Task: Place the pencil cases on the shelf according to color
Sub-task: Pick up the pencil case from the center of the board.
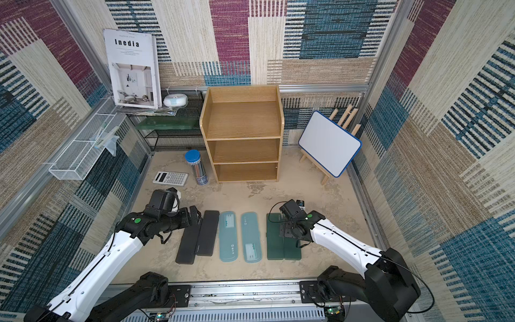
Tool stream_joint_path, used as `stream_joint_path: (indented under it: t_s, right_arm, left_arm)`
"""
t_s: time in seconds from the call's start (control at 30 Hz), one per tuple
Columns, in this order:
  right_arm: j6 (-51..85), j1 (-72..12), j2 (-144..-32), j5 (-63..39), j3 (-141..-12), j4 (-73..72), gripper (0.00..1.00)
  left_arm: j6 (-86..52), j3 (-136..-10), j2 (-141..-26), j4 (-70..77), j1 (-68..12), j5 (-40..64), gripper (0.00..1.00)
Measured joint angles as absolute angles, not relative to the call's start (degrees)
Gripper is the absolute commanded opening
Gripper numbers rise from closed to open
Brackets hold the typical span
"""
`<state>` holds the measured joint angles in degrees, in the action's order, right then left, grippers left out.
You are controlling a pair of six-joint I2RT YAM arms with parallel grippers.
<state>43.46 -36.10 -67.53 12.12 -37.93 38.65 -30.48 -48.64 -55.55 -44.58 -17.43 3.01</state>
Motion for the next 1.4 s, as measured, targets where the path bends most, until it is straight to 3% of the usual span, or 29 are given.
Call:
stream_joint_path:
  t_s: [0.83, 1.4]
  right_arm:
    - [51.53, -36.67, -70.98, 17.52, -37.82, 40.12, 0.97]
    - [55.99, -43.4, -68.01, 12.14, -34.5, 44.18, 0.96]
  left_arm:
    - [-30.48, -48.34, -55.27, -44.56, -17.41, 3.64, 0.99]
    - [-30.68, -47.99, -55.05, -44.23, -17.41, 4.56, 1.0]
